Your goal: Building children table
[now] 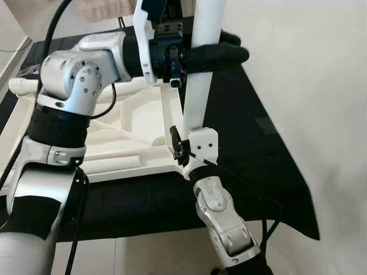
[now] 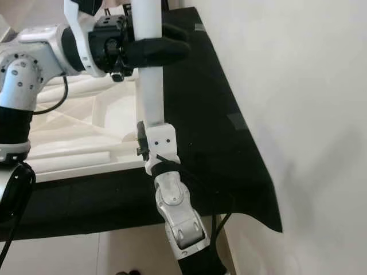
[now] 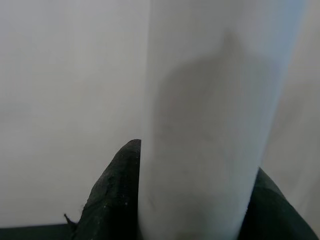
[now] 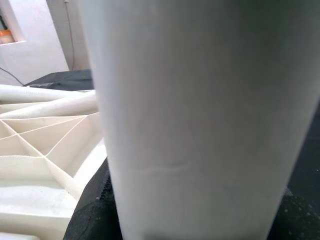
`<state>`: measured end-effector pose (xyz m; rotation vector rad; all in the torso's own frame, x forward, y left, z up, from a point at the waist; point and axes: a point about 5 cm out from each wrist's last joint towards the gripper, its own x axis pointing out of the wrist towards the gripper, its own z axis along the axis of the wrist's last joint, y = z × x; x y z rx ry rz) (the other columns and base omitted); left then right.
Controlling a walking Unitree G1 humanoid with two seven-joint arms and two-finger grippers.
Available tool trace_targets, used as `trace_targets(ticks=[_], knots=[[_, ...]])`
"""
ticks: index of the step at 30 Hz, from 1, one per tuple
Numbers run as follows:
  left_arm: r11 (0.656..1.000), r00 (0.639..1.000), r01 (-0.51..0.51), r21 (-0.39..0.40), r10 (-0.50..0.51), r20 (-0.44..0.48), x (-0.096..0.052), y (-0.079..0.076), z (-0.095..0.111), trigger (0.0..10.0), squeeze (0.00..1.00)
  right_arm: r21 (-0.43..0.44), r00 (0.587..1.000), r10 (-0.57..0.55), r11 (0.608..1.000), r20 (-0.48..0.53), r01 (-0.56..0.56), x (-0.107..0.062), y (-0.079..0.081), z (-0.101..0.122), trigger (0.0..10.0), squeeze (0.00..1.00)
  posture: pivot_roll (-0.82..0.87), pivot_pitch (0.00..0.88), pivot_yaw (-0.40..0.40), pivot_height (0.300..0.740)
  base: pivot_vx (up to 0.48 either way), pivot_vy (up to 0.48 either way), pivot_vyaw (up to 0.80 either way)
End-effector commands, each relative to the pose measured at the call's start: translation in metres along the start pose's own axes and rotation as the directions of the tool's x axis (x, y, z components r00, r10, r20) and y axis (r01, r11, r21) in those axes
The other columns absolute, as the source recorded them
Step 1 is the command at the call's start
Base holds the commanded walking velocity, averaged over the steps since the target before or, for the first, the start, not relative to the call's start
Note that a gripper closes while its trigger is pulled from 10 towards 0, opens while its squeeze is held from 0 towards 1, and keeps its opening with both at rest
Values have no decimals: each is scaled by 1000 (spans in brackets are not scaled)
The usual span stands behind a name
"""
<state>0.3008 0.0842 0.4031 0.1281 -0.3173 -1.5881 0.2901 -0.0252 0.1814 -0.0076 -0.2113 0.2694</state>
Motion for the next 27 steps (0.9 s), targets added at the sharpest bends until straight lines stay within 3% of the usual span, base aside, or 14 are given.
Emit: trace_targets(ticks=[1,7,8,13,16,19,20,21,22,23,27], knots=[[1000,1000,13,-24,-13,-14,-7,-7,-1,0,0,157,966,123,984,-228,-89,-16,49,-40,10000,0,71,219,77,740,0,0,0],[999,1000,0,-33,-1,-17,-13,-15,-7,0,0,131,968,157,983,-197,-132,-10,46,-35,10000,0,71,214,66,740,0,0,0],[999,1000,-1,-34,1,-11,-13,-17,-7,0,0,137,968,178,978,-179,-154,-7,44,-32,10000,1000,72,213,63,740,0,0,0],[999,1000,-3,-34,3,-4,-13,-20,-8,0,0,172,964,224,965,-140,-199,-2,42,-26,10000,1000,69,210,59,740,0,0,0],[999,1000,-15,-30,15,14,-13,-24,-9,0,0,196,944,329,927,-20,-319,11,30,-5,10000,1000,62,202,57,740,0,0,0],[999,1000,-22,-30,23,20,-13,-24,-9,0,0,186,938,345,922,0,-339,16,22,-1,10000,1000,59,200,56,740,0,0,0],[999,999,-33,-31,34,28,-14,-25,-10,0,0,167,930,367,916,18,-365,22,13,3,10000,933,54,196,51,740,0,0,0],[998,998,-45,-34,47,38,-15,-26,-10,0,0,139,917,398,907,32,-398,27,3,7,10000,149,51,194,49,740,0,0,0],[998,998,-45,-34,47,38,-15,-26,-10,0,0,139,917,398,907,32,-398,27,3,7,10000,149,51,194,49,740,0,0,0],[998,997,-56,-35,57,48,-16,-27,-11,0,0,115,901,431,894,44,-433,33,-7,12,10000,0,47,193,44,740,0,0,0],[997,995,-73,-41,75,64,-18,-28,-12,0,0,67,866,498,863,57,-501,40,-21,21,10000,0,45,190,38,740,0,0,0]])
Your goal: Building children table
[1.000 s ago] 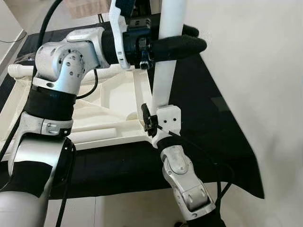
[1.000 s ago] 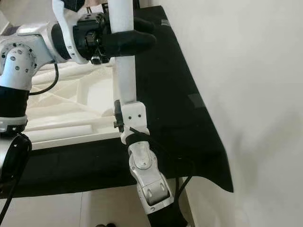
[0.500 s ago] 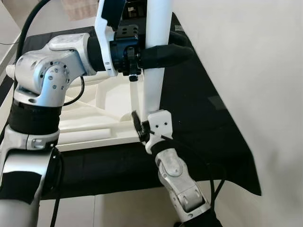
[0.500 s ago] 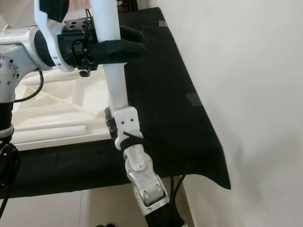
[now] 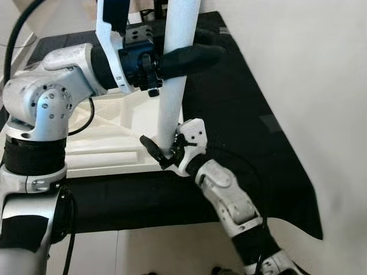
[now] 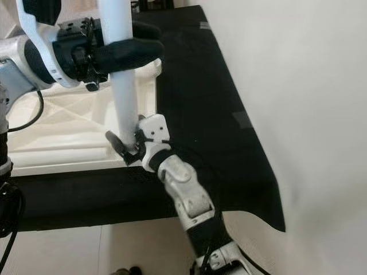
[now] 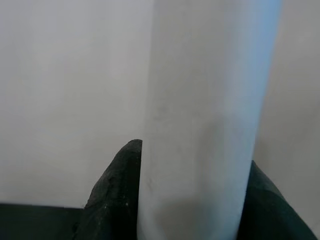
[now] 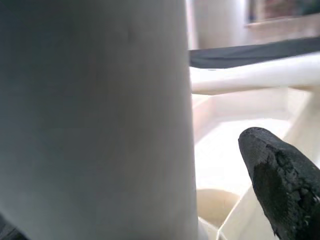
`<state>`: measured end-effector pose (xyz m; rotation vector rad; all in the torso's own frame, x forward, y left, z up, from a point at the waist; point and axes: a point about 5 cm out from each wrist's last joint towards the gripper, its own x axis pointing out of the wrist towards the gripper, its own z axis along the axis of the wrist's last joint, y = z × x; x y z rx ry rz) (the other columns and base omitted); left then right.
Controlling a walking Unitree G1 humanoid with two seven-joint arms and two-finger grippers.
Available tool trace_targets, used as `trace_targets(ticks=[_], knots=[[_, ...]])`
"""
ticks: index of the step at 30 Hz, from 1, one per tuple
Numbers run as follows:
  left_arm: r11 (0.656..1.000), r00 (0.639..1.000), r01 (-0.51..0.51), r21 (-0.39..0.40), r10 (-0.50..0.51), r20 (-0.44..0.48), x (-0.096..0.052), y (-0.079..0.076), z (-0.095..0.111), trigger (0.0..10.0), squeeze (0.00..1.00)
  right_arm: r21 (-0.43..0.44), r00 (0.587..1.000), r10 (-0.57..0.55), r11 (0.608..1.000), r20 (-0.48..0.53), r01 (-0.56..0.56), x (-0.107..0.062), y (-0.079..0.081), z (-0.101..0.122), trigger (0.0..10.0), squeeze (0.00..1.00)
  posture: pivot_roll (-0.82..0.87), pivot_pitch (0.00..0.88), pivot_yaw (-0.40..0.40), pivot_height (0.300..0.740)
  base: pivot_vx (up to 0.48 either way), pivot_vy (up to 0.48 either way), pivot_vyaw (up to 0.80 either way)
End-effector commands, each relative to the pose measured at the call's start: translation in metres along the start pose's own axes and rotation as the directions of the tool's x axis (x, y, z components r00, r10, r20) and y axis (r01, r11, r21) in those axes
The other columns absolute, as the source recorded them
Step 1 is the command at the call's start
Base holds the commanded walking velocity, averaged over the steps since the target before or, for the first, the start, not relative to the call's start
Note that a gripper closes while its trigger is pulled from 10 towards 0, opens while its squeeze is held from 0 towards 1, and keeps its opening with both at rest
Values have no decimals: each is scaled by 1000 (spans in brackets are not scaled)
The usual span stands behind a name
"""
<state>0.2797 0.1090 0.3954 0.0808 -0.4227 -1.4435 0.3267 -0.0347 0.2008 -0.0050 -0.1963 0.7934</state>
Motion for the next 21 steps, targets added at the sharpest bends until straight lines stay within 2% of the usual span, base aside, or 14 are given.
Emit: trace_targets(ticks=[1,2,4,7,8,12,13,14,16,17,18,19,20,21], knots=[[993,998,67,-94,-69,-16,4,-7,-14,0,0,11,999,5,1000,45,-5,3,-3,9,10000,0,45,190,38,740,0,0,0],[994,999,50,-95,-50,5,2,-8,-15,0,0,-63,994,108,992,30,-106,1,-12,16,10000,0,42,185,30,740,0,0,0],[995,999,42,-93,-41,17,2,-9,-15,0,0,-82,990,140,987,24,-138,0,-16,19,10000,0,42,183,27,740,0,0,0],[995,998,45,-92,-41,50,0,-10,-12,0,0,-81,984,173,982,32,-170,0,-21,24,10000,0,41,177,24,740,0,0,0],[990,994,84,-114,-75,84,-2,-12,-9,0,0,-58,977,207,977,51,-205,0,-21,28,10000,0,40,170,24,740,0,0,0],[984,989,121,-132,-109,99,-3,-15,-7,0,0,-46,970,235,972,63,-232,0,-20,30,10000,0,40,170,24,740,0,0,0],[964,976,204,-171,-186,114,-7,-21,-5,0,0,-17,957,275,961,94,-275,0,-17,35,10000,0,39,163,25,740,0,0,0],[964,976,204,-171,-186,114,-7,-21,-5,0,0,-17,957,275,961,94,-275,0,-17,35,10000,0,39,163,25,740,0,0,0],[905,929,364,-223,-336,154,-15,-34,-2,0,0,23,912,380,922,152,-388,-3,-8,44,10000,0,35,146,29,740,0,0,0],[905,929,364,-223,-336,154,-15,-34,-2,0,0,23,912,380,922,152,-388,-3,-8,44,10000,0,35,146,29,740,0,0,0],[883,912,405,-238,-372,173,-18,-37,-1,0,0,31,890,422,901,170,-433,-4,-4,46,10000,0,35,146,29,740,0,0,0],[883,912,405,-238,-372,173,-18,-37,-1,0,0,31,890,422,901,170,-433,-4,-4,46,10000,0,35,146,29,740,0,0,0],[857,891,450,-250,-411,193,-20,-41,-1,0,0,34,851,489,863,189,-504,-8,2,48,5608,0,31,134,29,740,0,0,0],[857,891,450,-250,-411,193,-20,-41,-1,0,0,34,851,489,863,189,-504,-8,2,48,5608,0,31,134,29,740,0,0,0]])
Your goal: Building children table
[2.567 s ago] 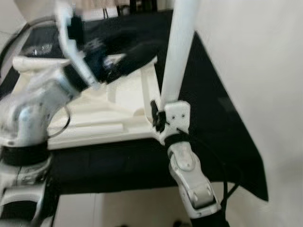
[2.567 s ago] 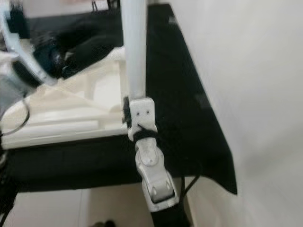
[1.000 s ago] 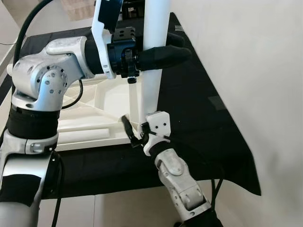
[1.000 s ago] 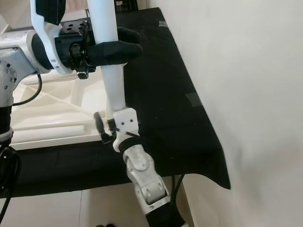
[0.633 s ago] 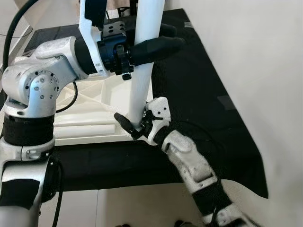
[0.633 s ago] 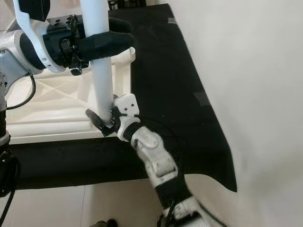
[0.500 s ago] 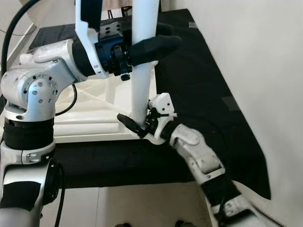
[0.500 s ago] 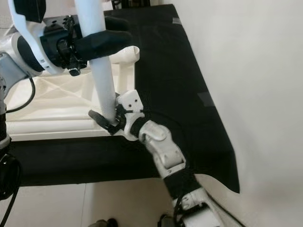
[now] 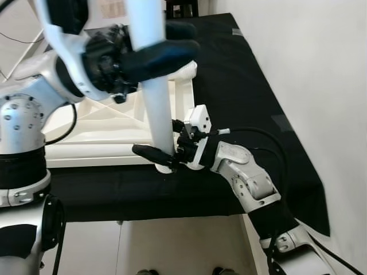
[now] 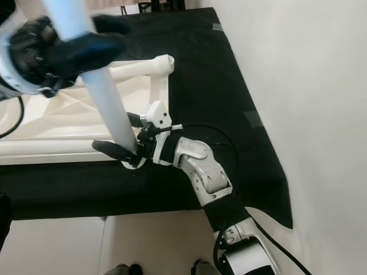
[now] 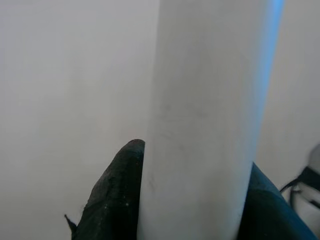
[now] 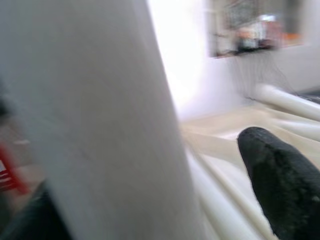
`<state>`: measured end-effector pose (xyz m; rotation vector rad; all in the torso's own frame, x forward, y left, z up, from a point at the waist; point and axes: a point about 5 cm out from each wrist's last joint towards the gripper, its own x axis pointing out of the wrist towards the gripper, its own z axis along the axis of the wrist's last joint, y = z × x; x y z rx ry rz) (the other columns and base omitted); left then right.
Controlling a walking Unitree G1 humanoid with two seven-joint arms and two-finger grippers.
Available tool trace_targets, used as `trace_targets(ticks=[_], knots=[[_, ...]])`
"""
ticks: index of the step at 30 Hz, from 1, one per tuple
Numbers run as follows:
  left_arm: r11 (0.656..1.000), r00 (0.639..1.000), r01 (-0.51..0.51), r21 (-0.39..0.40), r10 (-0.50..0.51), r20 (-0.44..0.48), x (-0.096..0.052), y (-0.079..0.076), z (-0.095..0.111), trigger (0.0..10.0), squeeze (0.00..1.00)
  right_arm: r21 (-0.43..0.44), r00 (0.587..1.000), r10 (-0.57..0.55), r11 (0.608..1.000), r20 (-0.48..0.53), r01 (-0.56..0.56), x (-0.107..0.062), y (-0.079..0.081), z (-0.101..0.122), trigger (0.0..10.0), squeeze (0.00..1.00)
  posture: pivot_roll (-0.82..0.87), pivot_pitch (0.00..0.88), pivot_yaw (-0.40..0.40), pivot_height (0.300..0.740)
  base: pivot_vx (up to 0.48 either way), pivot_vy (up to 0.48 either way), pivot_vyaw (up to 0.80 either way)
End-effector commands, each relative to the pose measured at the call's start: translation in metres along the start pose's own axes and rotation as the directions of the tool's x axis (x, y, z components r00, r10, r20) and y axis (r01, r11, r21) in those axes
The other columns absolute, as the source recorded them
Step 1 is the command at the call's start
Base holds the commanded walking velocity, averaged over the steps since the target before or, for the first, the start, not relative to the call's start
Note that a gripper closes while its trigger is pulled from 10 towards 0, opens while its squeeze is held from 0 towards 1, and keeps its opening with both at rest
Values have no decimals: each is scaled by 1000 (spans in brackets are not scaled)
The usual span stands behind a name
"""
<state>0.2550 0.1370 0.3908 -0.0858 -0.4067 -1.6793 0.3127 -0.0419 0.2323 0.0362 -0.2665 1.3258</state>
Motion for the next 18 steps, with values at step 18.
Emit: trace_targets(ticks=[18], knots=[[924,954,301,-235,-292,75,1,-23,-21,0,0,-42,987,153,987,-43,-155,-7,5,9,0,0,25,121,26,740,0,0,0]])
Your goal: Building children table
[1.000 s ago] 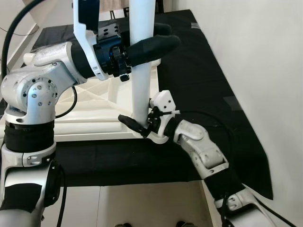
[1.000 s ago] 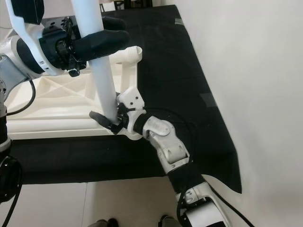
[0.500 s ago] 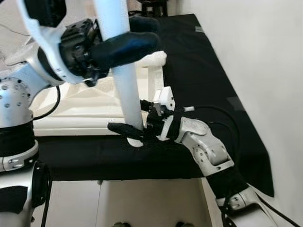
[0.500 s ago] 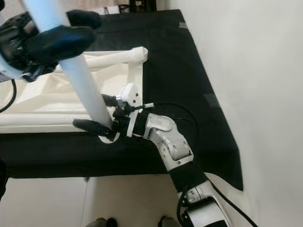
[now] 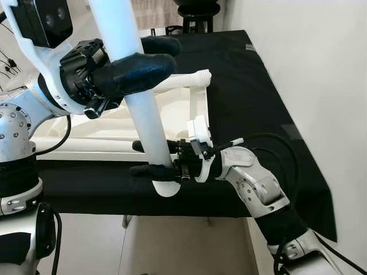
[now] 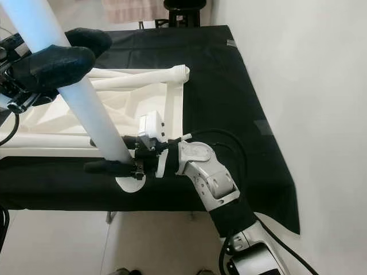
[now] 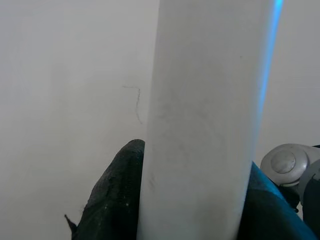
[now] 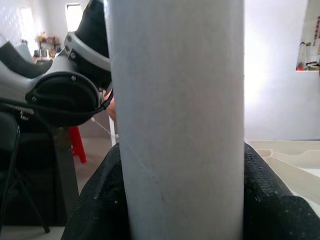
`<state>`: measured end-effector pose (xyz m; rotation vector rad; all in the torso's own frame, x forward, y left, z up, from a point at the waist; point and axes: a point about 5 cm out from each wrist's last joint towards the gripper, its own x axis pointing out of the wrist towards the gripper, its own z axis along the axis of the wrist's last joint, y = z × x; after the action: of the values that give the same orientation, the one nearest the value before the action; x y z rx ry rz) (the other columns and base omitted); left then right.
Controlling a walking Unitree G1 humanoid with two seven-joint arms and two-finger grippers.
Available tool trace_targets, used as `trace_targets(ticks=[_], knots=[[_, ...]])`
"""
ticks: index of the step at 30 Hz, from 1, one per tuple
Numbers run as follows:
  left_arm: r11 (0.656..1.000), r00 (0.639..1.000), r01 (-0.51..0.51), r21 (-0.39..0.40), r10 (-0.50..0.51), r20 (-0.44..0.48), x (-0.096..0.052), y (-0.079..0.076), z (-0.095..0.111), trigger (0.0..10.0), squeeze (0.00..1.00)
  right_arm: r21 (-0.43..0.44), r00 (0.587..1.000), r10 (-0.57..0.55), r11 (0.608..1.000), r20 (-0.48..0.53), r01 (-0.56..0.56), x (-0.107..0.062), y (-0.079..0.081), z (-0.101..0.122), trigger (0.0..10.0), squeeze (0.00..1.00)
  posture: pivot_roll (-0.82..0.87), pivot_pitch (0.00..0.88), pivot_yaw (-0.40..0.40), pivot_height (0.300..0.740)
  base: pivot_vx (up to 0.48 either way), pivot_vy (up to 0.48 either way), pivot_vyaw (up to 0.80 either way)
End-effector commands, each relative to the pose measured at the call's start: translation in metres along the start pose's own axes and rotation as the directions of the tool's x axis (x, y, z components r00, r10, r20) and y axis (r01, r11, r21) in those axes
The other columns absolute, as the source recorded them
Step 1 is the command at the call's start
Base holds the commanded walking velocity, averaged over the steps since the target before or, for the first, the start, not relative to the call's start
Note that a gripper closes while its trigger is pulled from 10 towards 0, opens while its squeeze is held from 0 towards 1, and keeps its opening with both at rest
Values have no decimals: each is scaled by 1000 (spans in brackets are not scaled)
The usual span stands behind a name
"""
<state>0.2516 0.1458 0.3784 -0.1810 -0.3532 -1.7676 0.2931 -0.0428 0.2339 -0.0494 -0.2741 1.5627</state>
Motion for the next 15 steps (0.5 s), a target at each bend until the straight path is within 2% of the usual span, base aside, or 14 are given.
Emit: trace_targets(ticks=[1,8,9,10,11,12,13,14,15], knots=[[964,974,225,-145,-226,11,12,-13,-15,0,0,-12,996,-87,996,-33,87,-6,-12,2,0,0,25,121,24,740,0,0,0],[979,985,173,-107,-172,20,11,-8,-12,0,0,-50,984,-130,991,-119,124,-7,-16,-8,0,0,27,117,22,740,0,0,0],[987,991,129,-98,-126,37,11,-3,-8,1176,71,-63,977,-168,985,-127,162,-8,-20,-9,0,0,25,114,22,740,0,0,0],[987,991,129,-98,-126,37,11,-3,-8,1176,71,-63,977,-168,985,-127,162,-8,-20,-9,0,0,25,114,22,740,0,0,0],[993,996,79,-88,-74,56,12,3,-4,4353,1000,-75,969,-208,977,-130,199,-8,-24,-9,0,0,25,111,22,740,0,0,0],[993,996,79,-88,-74,56,12,3,-4,4353,1000,-75,969,-208,977,-130,199,-8,-24,-9,0,0,25,111,22,740,0,0,0],[998,993,-41,-44,45,108,11,16,7,10000,1000,-89,946,-304,951,-113,295,-10,-32,-8,0,0,25,103,22,740,0,0,0],[995,986,-103,-18,104,130,9,22,11,10000,1000,-87,934,-342,938,-99,334,-11,-35,-8,0,0,25,98,23,740,0,0,0],[995,986,-103,-18,104,130,9,22,11,10000,1000,-87,934,-342,938,-99,334,-11,-35,-8,0,0,25,98,23,740,0,0,0]])
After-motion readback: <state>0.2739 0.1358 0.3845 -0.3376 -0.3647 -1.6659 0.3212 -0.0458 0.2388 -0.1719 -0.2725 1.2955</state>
